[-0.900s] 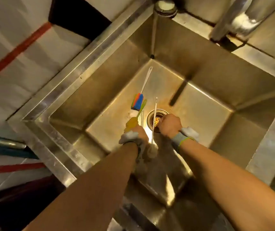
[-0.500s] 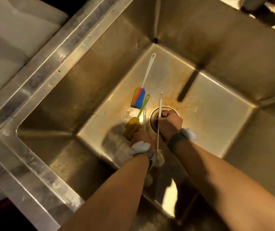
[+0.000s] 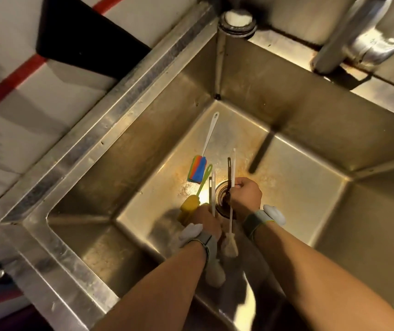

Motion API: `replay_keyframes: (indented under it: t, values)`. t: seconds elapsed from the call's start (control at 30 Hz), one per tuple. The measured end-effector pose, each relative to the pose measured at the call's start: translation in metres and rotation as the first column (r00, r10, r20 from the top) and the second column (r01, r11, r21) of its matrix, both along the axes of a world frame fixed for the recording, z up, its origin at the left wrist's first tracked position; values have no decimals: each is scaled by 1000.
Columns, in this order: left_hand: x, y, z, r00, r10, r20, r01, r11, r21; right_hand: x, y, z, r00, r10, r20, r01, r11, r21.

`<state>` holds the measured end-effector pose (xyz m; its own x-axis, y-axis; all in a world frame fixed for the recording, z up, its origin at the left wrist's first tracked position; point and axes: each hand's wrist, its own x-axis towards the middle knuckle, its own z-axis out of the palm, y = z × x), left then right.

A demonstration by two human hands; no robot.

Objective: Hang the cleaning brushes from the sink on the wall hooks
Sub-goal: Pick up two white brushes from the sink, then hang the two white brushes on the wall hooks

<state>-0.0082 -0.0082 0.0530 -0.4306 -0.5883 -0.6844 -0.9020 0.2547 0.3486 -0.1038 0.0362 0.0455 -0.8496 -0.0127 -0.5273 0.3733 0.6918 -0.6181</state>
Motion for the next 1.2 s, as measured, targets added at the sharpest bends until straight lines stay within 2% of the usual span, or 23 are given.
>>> replay_keyframes:
  t: [0.07, 0.17, 0.27, 0.4, 0.53, 0.73, 0.87, 0.97, 1.2]
  values:
    - [-5, -7, 17, 999, 32, -29, -32, 999, -1, -6, 6, 15, 999, 39, -19, -40, 999, -24]
    - [-15, -16, 54, 968, 139, -208, -134, 990, 40, -19, 11, 58, 997, 10, -77, -18, 994, -111]
    - [-24, -25, 103, 920, 251, -303, -246, 968, 54, -26, 7, 102, 995, -26, -97, 3, 973, -229]
    - [-35, -43, 179, 869, 202, -452, -222, 975, 8, -36, 1, 166, 990, -46, -130, -4, 933, -360]
    - [-50, -65, 263, 806, 121, -580, -209, 974, -86, -48, -16, 260, 961, -29, -275, -92, 904, -417]
    - [-53, -87, 391, 658, 36, -752, -232, 960, -157, -47, -35, 387, 887, 23, -462, -269, 838, -475]
    - [-51, -101, 482, 557, -15, -831, -264, 945, -194, -45, -46, 479, 844, -21, -535, -338, 756, -562]
    - [-55, -109, 507, 514, 32, -857, -276, 952, -130, -50, -54, 509, 847, -41, -530, -349, 709, -613]
    - [-70, -133, 553, 378, 17, -926, -316, 942, -112, -61, -83, 568, 828, -69, -557, -397, 630, -668]
